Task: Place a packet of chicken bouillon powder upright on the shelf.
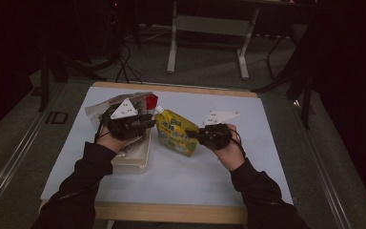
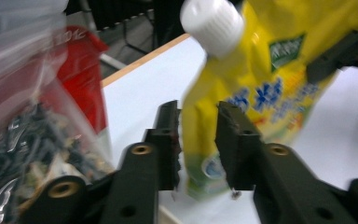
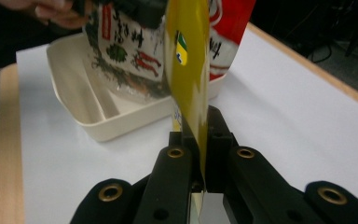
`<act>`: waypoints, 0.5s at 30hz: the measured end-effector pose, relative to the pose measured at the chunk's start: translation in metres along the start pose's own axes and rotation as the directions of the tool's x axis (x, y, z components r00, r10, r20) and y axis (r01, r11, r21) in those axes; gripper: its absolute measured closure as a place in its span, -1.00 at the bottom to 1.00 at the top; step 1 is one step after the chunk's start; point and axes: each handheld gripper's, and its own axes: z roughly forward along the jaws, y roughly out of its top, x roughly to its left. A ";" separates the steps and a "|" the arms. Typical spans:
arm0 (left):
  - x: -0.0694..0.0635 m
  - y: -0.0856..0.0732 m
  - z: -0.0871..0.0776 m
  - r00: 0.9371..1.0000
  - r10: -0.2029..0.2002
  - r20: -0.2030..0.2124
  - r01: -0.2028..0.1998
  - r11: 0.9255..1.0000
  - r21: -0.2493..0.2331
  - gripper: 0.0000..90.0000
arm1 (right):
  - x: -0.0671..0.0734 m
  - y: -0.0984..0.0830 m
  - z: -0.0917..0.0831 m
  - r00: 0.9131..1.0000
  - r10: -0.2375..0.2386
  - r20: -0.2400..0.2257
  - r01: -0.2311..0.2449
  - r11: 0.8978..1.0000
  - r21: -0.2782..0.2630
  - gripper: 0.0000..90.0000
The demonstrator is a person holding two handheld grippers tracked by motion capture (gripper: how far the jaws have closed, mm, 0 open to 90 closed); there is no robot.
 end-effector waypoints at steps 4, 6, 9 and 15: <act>-0.011 0.004 -0.007 1.000 -0.015 0.007 0.016 1.000 -0.020 0.22 | -0.003 0.006 -0.015 1.000 -0.003 0.005 0.003 0.999 -0.036 1.00; -0.017 0.005 -0.010 1.000 -0.024 0.013 0.024 0.999 -0.038 0.05 | -0.006 0.010 -0.023 1.000 -0.003 0.010 0.003 0.999 -0.053 1.00; -0.027 0.006 -0.013 0.999 -0.022 0.040 0.024 0.999 -0.041 -0.11 | -0.009 0.014 -0.028 1.000 -0.006 0.018 0.007 0.998 -0.066 1.00; -0.050 -0.001 -0.016 0.989 -0.050 0.140 0.056 0.998 -0.040 -0.57 | -0.011 0.022 -0.036 1.000 -0.018 0.018 0.020 0.996 -0.086 1.00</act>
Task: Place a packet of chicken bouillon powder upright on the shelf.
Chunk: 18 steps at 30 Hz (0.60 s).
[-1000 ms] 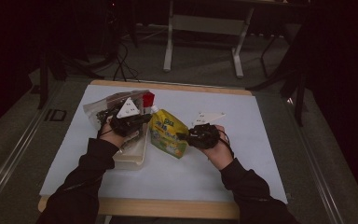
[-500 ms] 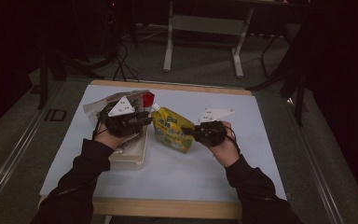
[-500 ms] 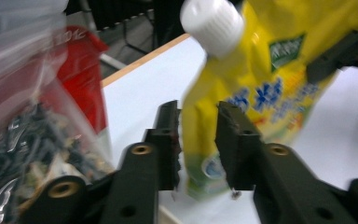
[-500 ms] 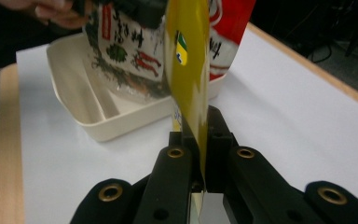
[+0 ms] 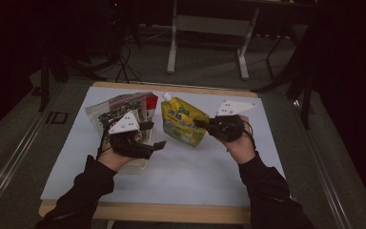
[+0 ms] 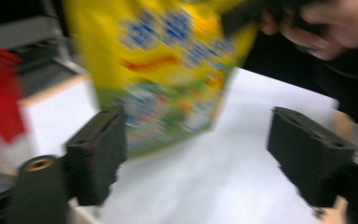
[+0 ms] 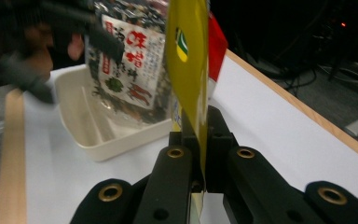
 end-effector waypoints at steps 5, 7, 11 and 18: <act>-0.022 -0.014 0.009 0.999 0.000 0.036 -0.001 0.999 0.033 -0.81 | 0.002 0.007 0.000 0.999 -0.021 -0.025 0.021 1.000 -0.017 1.00; -0.033 -0.019 0.013 0.999 0.007 0.044 -0.009 1.000 0.027 -0.95 | 0.004 0.010 0.001 0.999 -0.029 -0.031 0.029 0.999 -0.018 1.00; -0.053 -0.030 0.021 0.995 0.035 0.090 -0.038 0.999 0.036 -0.96 | 0.008 0.018 0.002 0.998 -0.050 -0.043 0.049 0.998 -0.028 1.00; -0.081 -0.053 0.039 0.990 0.052 0.131 -0.063 0.995 0.079 -0.96 | 0.016 0.029 0.007 0.994 -0.081 -0.076 0.079 0.996 -0.038 1.00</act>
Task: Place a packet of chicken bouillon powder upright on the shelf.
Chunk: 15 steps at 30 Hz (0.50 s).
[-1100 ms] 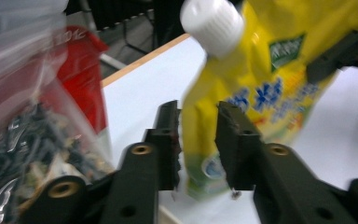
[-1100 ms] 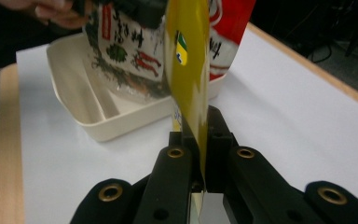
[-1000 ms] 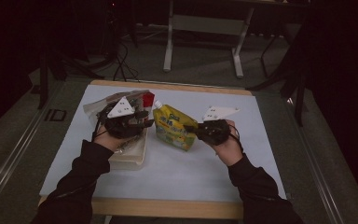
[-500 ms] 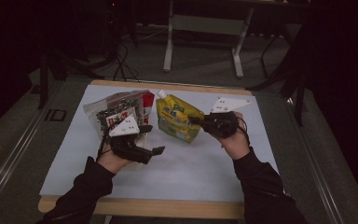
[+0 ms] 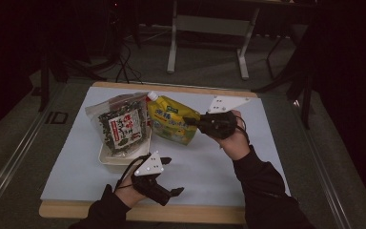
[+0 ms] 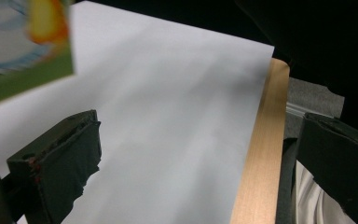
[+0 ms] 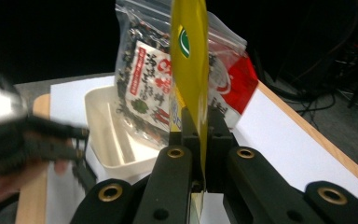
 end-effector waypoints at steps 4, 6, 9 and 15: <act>-0.007 -0.010 0.011 1.000 0.023 0.008 -0.023 0.999 0.030 -0.96 | 0.002 0.006 0.006 0.999 -0.015 -0.029 0.014 1.000 -0.006 1.00; -0.008 -0.015 0.015 1.000 0.007 0.027 -0.008 1.000 0.027 -0.96 | 0.004 0.009 0.010 0.999 -0.019 -0.040 0.018 1.000 -0.011 1.00; -0.008 -0.022 0.020 0.999 0.019 0.034 -0.020 0.999 0.046 -0.96 | 0.007 0.014 0.017 0.997 -0.021 -0.068 0.020 1.000 -0.018 1.00; -0.007 -0.032 0.026 0.998 0.007 0.060 -0.010 0.999 0.049 -0.96 | 0.016 0.021 0.036 0.991 -0.038 -0.130 0.035 0.999 -0.022 1.00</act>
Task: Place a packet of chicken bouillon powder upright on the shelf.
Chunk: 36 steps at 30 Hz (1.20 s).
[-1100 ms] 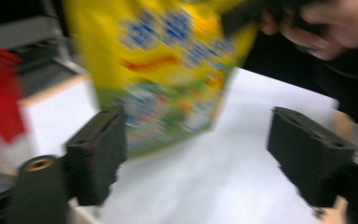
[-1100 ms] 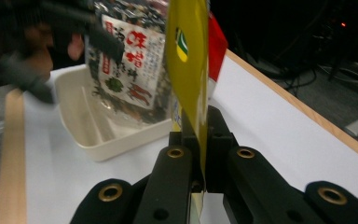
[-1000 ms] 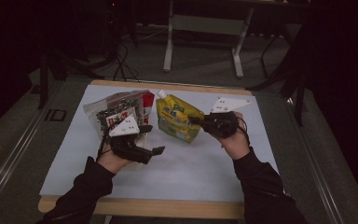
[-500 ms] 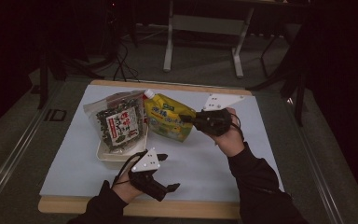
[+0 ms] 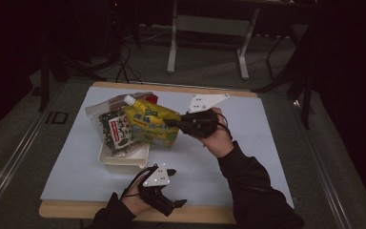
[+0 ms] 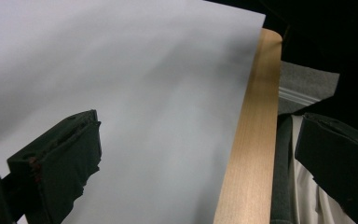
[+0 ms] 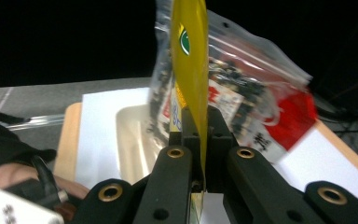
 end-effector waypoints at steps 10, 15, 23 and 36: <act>0.000 -0.006 0.006 1.000 0.007 0.018 -0.008 0.999 0.045 -0.96 | 0.015 0.006 0.040 0.996 -0.027 -0.090 0.029 0.999 0.022 1.00; 0.000 -0.007 0.006 1.000 0.007 0.023 -0.008 0.999 0.041 -0.96 | 0.018 0.005 0.055 0.991 -0.023 -0.131 0.026 0.999 0.023 1.00; 0.001 -0.009 0.005 1.000 0.001 0.025 -0.002 0.999 0.042 -0.96 | 0.023 0.006 0.083 0.983 -0.018 -0.183 0.023 0.999 0.024 1.00; 0.001 -0.009 0.004 1.000 0.003 0.025 -0.004 0.999 0.041 -0.96 | 0.021 -0.005 0.103 0.963 0.018 -0.269 -0.007 0.999 0.043 1.00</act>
